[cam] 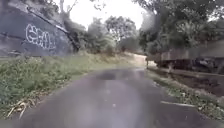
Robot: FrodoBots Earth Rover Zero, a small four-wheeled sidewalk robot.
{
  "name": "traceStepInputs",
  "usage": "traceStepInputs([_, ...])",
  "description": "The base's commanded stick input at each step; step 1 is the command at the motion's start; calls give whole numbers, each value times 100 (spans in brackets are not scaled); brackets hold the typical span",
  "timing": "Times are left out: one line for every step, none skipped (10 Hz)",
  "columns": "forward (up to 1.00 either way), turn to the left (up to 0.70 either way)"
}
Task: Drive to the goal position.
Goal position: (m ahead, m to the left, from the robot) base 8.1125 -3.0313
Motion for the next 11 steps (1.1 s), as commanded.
traceStepInputs([45,2])
traceStepInputs([45,2])
traceStepInputs([45,2])
traceStepInputs([45,2])
traceStepInputs([45,2])
traceStepInputs([45,2])
traceStepInputs([45,2])
traceStepInputs([45,2])
traceStepInputs([45,2])
traceStepInputs([45,-3])
traceStepInputs([45,-20])
